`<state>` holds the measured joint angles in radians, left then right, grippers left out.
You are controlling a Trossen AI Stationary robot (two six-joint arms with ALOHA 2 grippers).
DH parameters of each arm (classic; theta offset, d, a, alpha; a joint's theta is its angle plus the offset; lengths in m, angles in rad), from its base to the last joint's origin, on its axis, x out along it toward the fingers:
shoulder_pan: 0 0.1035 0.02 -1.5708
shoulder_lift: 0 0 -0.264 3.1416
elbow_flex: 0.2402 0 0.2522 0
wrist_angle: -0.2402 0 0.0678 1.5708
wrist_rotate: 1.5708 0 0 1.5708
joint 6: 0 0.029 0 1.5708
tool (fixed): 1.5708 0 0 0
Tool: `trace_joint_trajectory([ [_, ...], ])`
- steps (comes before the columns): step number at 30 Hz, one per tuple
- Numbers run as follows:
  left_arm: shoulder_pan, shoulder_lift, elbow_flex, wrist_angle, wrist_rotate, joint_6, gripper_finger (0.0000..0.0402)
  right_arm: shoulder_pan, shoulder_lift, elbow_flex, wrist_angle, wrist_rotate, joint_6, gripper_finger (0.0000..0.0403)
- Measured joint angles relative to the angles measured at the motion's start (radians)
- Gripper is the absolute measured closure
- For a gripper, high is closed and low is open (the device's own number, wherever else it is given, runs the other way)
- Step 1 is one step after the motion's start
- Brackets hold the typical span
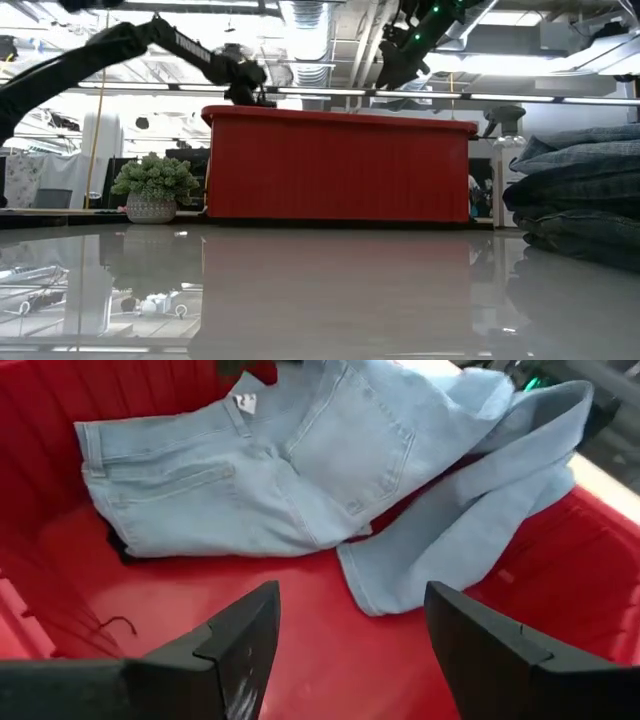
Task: Fold Laundry from Bin
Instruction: Fold the light blue denim pants
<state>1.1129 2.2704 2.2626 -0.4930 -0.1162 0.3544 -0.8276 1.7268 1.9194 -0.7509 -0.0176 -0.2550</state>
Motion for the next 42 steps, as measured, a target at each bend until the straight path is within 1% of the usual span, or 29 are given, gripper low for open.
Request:
trace_joint_trajectory([
  [6,0.005,0.036,0.001,-0.056,-0.007,0.054,0.0137,0.003,0.024,0.0,0.02,-0.013,0.019,0.0129],
  [8,0.005,0.04,0.001,-0.088,0.008,0.059,0.0145,0.005,0.027,0.0,0.029,-0.017,0.027,0.0129],
  [10,0.005,0.041,0.001,-0.102,0.023,0.05,0.0166,0.005,0.029,0.0,0.04,-0.017,0.029,0.0129],
  [11,0.005,0.04,0.001,-0.101,0.024,0.045,0.0183,0.005,0.029,0.0,0.048,-0.018,0.029,0.0129],
  [13,0.005,0.04,0.001,-0.103,0.018,0.048,0.023,0.005,0.029,0.0,0.055,-0.018,0.029,0.0129],
  [17,0.005,0.04,0.001,-0.113,0.019,0.052,0.0364,0.005,0.029,0.0,0.06,-0.018,0.029,0.0129],
  [18,0.005,0.04,0.001,-0.11,0.012,0.041,0.0381,0.005,0.029,0.0,0.06,-0.018,0.029,0.0129],
  [19,0.005,0.04,0.001,-0.103,-0.003,0.031,0.0388,0.005,0.029,0.0,0.06,-0.018,0.029,0.0129],
  [21,0.001,0.04,0.008,-0.105,-0.037,0.012,0.0397,0.005,0.029,0.0,0.06,-0.017,0.029,0.0129],
  [26,-0.023,0.01,0.093,-0.167,-0.035,0.002,0.04,0.005,0.029,0.0,0.06,-0.018,0.01,0.0129],
  [29,-0.038,-0.063,0.073,-0.127,-0.021,-0.03,0.0401,0.005,0.029,0.0,0.06,-0.017,-0.021,0.0129],
  [34,-0.063,-0.107,0.088,-0.138,-0.019,-0.079,0.0401,0.005,0.029,0.0,0.061,-0.018,-0.034,0.0129],
  [36,-0.076,-0.14,0.089,-0.129,-0.006,-0.093,0.0401,0.0,0.029,0.0,0.073,-0.039,-0.053,0.0129],
  [39,-0.106,-0.197,0.092,-0.116,0.04,-0.098,0.0401,-0.004,0.029,0.0,0.141,-0.105,-0.172,0.0129],
  [42,-0.147,-0.224,0.094,-0.133,0.07,-0.073,0.0401,-0.007,0.029,0.0,0.265,-0.146,-0.297,0.0129],
])
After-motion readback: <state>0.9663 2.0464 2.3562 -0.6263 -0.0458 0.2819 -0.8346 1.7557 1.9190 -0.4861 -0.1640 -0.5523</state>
